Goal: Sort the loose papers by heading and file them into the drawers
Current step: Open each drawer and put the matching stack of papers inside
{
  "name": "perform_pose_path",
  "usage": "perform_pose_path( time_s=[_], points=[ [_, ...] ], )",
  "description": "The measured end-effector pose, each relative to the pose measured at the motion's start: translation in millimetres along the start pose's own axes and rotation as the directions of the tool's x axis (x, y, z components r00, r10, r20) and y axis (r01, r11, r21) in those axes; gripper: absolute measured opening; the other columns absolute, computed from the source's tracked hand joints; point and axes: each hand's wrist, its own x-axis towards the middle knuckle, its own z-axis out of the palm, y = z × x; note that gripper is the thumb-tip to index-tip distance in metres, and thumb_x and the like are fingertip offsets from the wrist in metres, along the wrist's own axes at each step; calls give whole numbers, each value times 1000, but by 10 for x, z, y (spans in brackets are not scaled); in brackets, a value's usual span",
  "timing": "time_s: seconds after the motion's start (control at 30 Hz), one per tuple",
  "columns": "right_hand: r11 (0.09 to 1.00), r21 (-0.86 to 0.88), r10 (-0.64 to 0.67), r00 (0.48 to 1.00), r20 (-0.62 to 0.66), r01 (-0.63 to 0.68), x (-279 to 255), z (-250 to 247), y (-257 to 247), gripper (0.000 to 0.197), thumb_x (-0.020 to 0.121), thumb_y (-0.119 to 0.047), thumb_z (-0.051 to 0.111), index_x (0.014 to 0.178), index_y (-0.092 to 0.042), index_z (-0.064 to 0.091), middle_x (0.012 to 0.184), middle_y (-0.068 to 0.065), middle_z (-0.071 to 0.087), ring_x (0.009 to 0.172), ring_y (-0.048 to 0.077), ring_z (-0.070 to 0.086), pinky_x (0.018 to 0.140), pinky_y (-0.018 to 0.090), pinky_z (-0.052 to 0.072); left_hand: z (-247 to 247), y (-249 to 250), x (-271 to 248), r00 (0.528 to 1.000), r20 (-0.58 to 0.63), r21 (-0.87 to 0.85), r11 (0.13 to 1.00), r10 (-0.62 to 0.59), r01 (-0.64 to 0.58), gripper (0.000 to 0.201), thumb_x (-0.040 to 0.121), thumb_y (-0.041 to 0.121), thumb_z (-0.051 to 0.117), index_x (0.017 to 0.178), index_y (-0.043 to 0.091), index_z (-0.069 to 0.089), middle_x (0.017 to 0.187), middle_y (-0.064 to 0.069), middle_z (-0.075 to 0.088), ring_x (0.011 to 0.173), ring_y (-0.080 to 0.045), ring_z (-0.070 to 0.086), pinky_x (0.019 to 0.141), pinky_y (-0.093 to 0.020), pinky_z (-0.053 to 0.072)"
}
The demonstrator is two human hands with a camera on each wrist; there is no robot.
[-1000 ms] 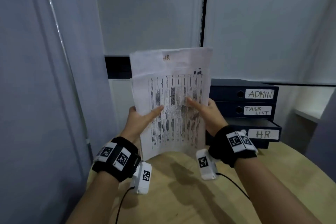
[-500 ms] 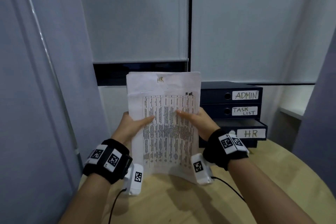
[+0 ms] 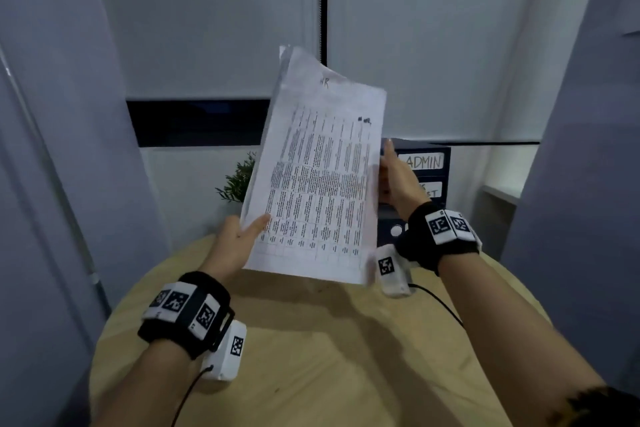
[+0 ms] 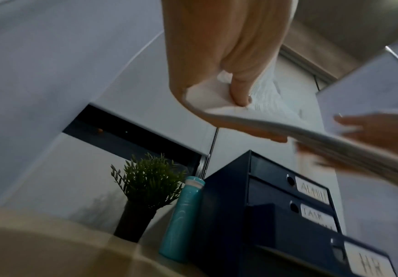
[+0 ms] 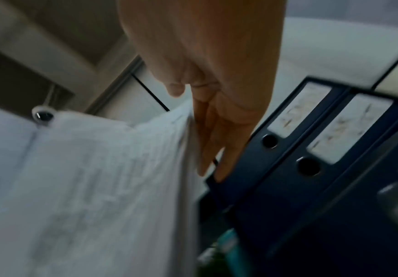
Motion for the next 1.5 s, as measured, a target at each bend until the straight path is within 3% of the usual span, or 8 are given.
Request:
perform_pose_path(
  time_s=[0.07,0.2,0.4,0.6,0.93,1.1,1.27,1.5],
  points=[
    [910,-413,28,999,-29,-37,40,-193,180,72,99,-59,17,111,-10,69,110,9,69,104,26,63,90,38,47,71,139,-57,996,-77,-46,998,32,-35,63,84,55,61,120,4,58,112,-5,66,101,-22,64,85,-36,52],
    [270,-963,179,983,41,-9,-12,-495,660,47,104,-43,23,129,-15,51,133,11,50,125,32,47,104,48,33,167,250,-55,967,-238,-74,991,87,-107,40,93,30,59,119,-1,58,111,-9,63,100,-22,59,82,-29,44],
    [144,-987,141,985,97,77,-68,-567,715,41,100,-28,35,141,-22,41,135,11,46,125,32,45,106,51,32,291,385,-117,928,-323,-107,968,183,-229,35,88,17,67,118,0,61,111,-6,64,100,-19,61,85,-27,47],
    [238,-968,113,987,113,84,-179,-576,509,34,99,-20,44,130,-17,57,126,12,60,111,31,56,85,34,43,410,483,-190,944,-217,-89,958,249,-274,33,87,10,67,118,3,60,110,-1,63,98,-16,61,75,-17,48],
    [511,-859,200,978,68,-45,-443,-870,243,26,98,-22,49,106,-8,68,115,6,65,102,25,59,86,32,46,583,575,-278,974,-126,-162,965,186,-206,14,91,7,61,103,0,61,90,-8,67,77,-18,65,55,-18,52],
    [916,-270,262,952,-156,-297,-717,-950,108,31,98,-14,34,105,4,58,95,24,67,77,30,61,62,29,50,781,603,-385,997,30,-181,981,-64,69,18,90,6,62,105,-4,63,86,-10,64,72,-22,61,60,-24,49],
    [936,-150,288,936,-200,-320,-862,-1143,59,38,97,-3,46,134,7,47,135,23,52,119,35,53,80,22,52,884,785,-574,919,285,-272,897,-272,349,46,94,-7,41,139,6,40,72,-8,47,30,-3,43,29,-12,29],
    [911,211,397,895,-206,-355,-784,-1264,130,23,100,-16,40,86,-5,55,88,13,64,70,19,65,55,24,56,962,985,-479,798,498,-393,733,-338,556,34,99,-5,29,128,-3,46,95,-21,60,23,-2,32,23,-9,22]
  ],
)
